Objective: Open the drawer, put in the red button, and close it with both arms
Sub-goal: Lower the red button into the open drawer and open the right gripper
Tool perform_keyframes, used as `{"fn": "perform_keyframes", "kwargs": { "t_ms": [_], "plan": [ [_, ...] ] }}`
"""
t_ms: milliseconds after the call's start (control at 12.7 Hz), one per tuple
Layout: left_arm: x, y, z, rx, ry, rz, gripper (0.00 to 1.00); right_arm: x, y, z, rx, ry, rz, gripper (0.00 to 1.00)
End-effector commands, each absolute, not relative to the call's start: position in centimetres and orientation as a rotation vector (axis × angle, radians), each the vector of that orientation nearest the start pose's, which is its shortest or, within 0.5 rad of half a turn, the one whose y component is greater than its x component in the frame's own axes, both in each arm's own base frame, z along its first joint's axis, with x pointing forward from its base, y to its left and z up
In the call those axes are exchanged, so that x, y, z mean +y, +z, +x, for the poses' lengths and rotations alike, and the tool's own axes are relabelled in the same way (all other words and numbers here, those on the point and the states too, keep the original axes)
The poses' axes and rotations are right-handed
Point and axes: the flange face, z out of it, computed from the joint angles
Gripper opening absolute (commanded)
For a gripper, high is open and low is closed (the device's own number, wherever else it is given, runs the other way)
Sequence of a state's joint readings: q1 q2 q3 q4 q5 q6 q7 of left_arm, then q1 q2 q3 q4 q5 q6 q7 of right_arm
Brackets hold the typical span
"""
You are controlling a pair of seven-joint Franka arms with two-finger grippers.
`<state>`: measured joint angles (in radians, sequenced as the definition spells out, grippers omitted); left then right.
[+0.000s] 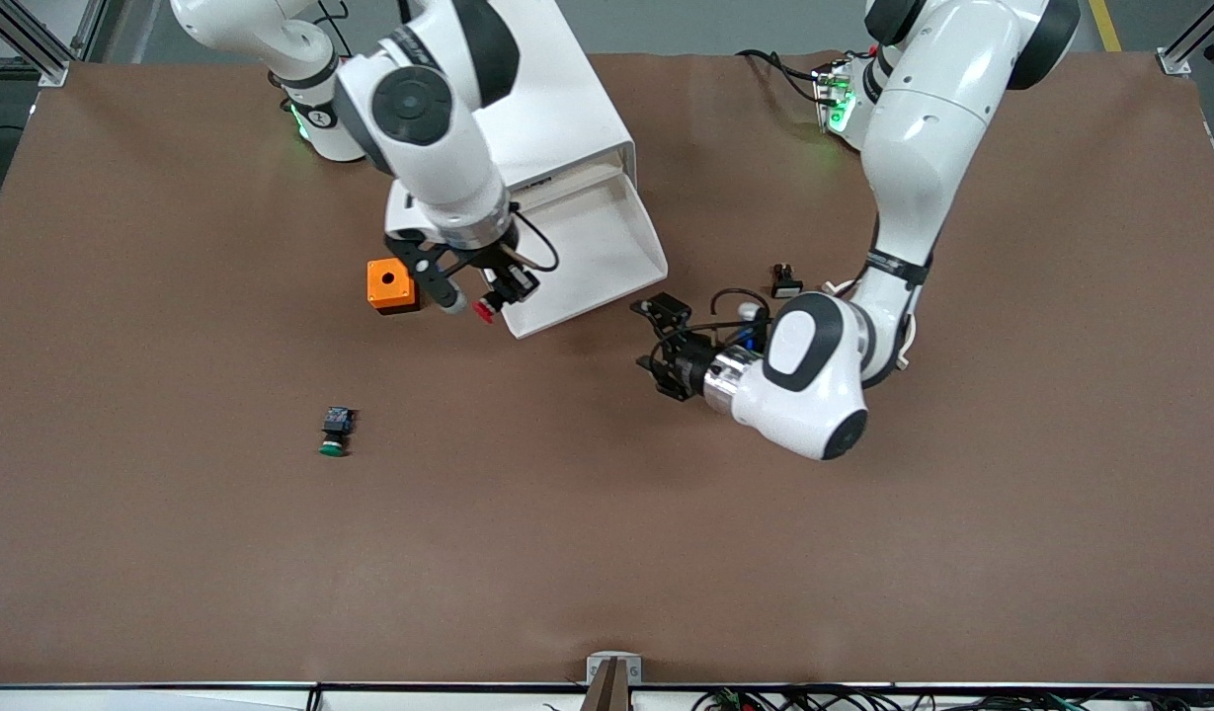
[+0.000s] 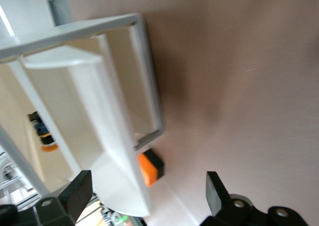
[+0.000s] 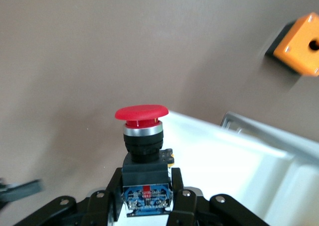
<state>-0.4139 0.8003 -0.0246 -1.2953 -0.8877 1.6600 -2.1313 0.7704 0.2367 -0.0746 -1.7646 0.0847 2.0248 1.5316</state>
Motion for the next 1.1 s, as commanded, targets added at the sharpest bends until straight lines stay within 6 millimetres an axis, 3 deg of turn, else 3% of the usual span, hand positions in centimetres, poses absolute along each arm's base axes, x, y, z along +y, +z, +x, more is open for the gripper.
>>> {"fn": "perform_keyframes", "kwargs": {
  "t_ms": [0, 157, 393, 472, 551, 787, 1022],
  "plan": [
    [-34.8, 30.1, 62.7, 2.391, -1.326, 1.742, 1.00, 44.2, 39.6, 46.6, 1.416, 0.019, -2.781, 0.00],
    [-32.8, 31.4, 63.7, 2.324, -1.266, 1.794, 1.00, 45.7, 38.0, 45.4, 1.485, 0.026, -2.766, 0.00],
    [-29.4, 33.0, 65.4, 2.269, -1.196, 1.798, 1.00, 45.9, 37.4, 44.9, 1.571, 0.044, -2.742, 0.00],
    [-28.3, 34.2, 65.8, 2.258, -1.121, 1.838, 1.00, 45.9, 37.4, 44.9, 1.570, 0.046, -2.742, 0.42],
    [-27.7, 35.1, 65.8, 2.250, -1.044, 1.898, 1.00, 45.9, 37.2, 44.9, 1.575, 0.049, -2.743, 0.99],
    [-26.7, 38.1, 65.5, 2.144, -0.817, 2.131, 1.00, 46.8, 36.8, 44.0, 1.543, 0.053, -2.767, 1.00],
    [-26.6, 39.9, 64.9, 1.859, -0.700, 2.387, 1.00, 46.9, 37.2, 44.2, 1.518, 0.047, -2.771, 1.00]
  ]
}}
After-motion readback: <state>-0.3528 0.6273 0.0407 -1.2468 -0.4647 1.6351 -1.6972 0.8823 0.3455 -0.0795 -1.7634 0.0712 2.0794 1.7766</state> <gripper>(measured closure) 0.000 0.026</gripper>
